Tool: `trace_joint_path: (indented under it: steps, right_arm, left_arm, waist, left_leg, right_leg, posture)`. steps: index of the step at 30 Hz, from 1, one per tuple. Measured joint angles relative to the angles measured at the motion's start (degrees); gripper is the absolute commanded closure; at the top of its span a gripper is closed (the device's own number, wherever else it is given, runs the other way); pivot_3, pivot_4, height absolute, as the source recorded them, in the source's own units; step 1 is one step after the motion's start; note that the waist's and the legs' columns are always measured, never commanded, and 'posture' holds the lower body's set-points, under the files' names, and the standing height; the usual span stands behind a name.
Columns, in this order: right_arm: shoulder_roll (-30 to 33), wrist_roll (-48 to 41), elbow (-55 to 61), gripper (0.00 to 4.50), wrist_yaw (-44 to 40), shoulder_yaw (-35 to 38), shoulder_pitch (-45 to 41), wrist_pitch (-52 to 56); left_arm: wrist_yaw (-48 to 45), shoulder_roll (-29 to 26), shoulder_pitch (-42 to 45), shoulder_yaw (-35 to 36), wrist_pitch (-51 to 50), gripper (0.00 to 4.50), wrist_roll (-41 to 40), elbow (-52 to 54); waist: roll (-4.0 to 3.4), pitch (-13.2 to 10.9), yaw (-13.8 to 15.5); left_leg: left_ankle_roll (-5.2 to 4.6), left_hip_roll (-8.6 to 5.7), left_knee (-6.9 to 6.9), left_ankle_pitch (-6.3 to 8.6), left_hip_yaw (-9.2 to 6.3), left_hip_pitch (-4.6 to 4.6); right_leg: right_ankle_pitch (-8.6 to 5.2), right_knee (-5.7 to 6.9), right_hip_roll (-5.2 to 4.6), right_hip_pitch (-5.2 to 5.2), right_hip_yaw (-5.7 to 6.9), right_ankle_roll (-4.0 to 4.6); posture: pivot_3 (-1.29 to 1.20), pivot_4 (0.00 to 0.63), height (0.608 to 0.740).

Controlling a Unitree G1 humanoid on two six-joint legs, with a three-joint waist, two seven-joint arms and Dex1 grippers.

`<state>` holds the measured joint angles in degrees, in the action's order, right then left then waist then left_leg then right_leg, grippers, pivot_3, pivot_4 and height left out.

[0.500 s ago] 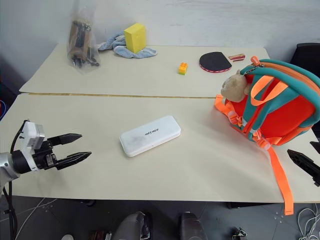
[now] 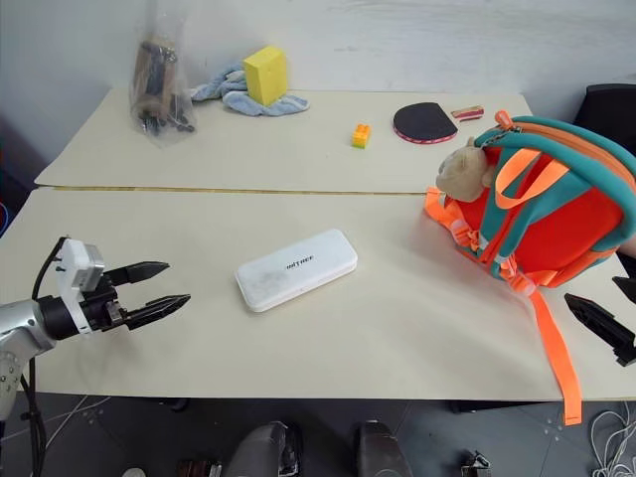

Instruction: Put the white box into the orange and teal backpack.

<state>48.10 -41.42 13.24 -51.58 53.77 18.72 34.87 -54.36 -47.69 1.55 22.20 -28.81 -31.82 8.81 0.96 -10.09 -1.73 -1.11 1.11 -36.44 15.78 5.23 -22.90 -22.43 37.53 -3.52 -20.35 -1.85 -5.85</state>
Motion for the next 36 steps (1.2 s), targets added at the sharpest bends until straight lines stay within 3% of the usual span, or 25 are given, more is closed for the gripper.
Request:
trace_joint_path:
  steps: [6, 9, 12, 21, 22, 29, 36]
  right_arm:
    - [1.92, 0.78, -0.09, 0.00, -3.67, -2.33, 1.57, 0.34]
    - [4.93, 0.26, 0.71, 0.58, -6.75, -4.12, 1.65, 1.58]
    - [5.28, -1.13, 4.09, 1.52, -7.58, -9.01, -1.54, 2.61]
    - [3.04, 2.65, 10.79, 4.50, -1.59, -34.65, -17.91, 2.68]
    - [2.28, 3.91, 10.44, 4.50, -0.85, -37.21, -20.06, 2.53]
    - [-6.65, 15.70, -0.48, 4.50, 6.40, -54.00, -37.82, 0.81]
    - [-15.38, 27.16, -16.52, 4.50, 13.80, -60.41, -49.89, -3.78]
  left_arm:
    - [1.77, 0.12, -0.95, -1.64, -1.06, 0.06, 0.99, 2.42]
    - [2.37, 1.13, -1.80, -2.67, -1.04, 0.64, 1.24, 4.06]
    - [2.65, 1.53, -2.67, -2.81, -0.44, 1.49, 1.55, 5.31]
    - [11.65, 5.71, -1.61, -10.15, -5.90, 4.29, 5.32, 8.30]
    - [12.85, 6.54, -1.02, -10.53, -6.76, 4.47, 5.35, 8.41]
    - [17.61, 7.93, 2.44, -15.25, -9.90, 4.47, 8.14, 8.92]
    - [19.96, 9.69, 7.17, -16.86, -11.09, 4.47, 9.92, 5.88]
  waist:
    - [-0.01, 0.00, 0.01]
    - [0.03, 0.00, -0.09]
    - [0.03, 0.00, -0.39]
    - [0.04, -0.03, 0.11]
    - [0.04, -0.03, 0.11]
    - [0.04, -0.05, -0.11]
    - [0.04, -0.05, -0.05]
  left_leg:
    - [0.00, 0.00, 0.00, 0.00, 0.01, 0.00]
    - [0.00, 0.02, 0.00, 0.00, 0.00, 0.02]
    - [0.02, 0.04, 0.01, -0.01, 0.00, 0.06]
    - [0.03, 0.01, -0.17, -0.04, -0.04, -0.04]
    - [0.16, 0.01, -0.22, -0.11, -0.04, -0.09]
    - [0.25, 0.03, -0.56, -0.13, -0.04, -0.21]
    - [0.25, 0.02, -0.65, -0.13, -0.02, -0.30]
  right_leg:
    - [0.00, -0.01, 0.00, 0.00, -0.01, 0.00]
    - [0.00, 0.00, 0.02, 0.01, -0.01, 0.00]
    - [0.00, 0.04, 0.04, 0.01, -0.02, 0.00]
    - [0.00, 0.13, 0.01, -0.03, 0.02, 0.00]
    - [0.00, 0.16, 0.01, -0.08, 0.02, 0.00]
    - [0.00, 0.33, 0.02, -0.19, 0.03, 0.00]
    - [0.00, 0.39, 0.02, -0.26, 0.06, 0.00]
  posture:
    - [0.00, 0.150, 0.740]
    - [0.00, 0.150, 0.740]
    - [0.00, 0.150, 0.740]
    - [0.00, 0.150, 0.740]
    - [0.00, 0.150, 0.740]
    - [0.00, 0.150, 0.740]
    - [0.00, 0.150, 0.740]
